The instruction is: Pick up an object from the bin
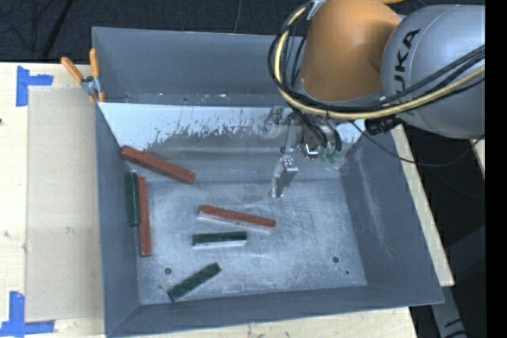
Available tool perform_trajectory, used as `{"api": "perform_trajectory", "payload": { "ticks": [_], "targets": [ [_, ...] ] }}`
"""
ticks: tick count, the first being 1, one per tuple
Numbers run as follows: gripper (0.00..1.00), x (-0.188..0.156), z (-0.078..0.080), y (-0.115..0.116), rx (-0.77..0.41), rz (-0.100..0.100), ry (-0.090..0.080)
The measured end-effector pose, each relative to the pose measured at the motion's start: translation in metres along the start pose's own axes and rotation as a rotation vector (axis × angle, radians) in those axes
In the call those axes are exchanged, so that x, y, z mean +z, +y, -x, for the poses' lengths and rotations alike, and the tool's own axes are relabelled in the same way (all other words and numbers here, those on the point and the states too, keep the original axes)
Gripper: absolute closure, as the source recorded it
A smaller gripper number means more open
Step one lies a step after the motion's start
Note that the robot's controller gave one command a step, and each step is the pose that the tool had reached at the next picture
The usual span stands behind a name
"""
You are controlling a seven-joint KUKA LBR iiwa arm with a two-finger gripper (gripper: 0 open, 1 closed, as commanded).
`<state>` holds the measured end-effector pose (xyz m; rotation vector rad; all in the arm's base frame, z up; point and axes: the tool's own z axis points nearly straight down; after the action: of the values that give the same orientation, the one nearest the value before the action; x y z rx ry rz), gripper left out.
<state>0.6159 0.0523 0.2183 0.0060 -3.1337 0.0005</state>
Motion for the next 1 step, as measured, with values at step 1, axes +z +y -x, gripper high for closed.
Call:
{"api": "perform_trajectory", "payload": {
  "ticks": [1],
  "targets": [
    [0.00,-0.0051,0.0013,-0.0001,0.001,0.001,-0.008]
  ]
}}
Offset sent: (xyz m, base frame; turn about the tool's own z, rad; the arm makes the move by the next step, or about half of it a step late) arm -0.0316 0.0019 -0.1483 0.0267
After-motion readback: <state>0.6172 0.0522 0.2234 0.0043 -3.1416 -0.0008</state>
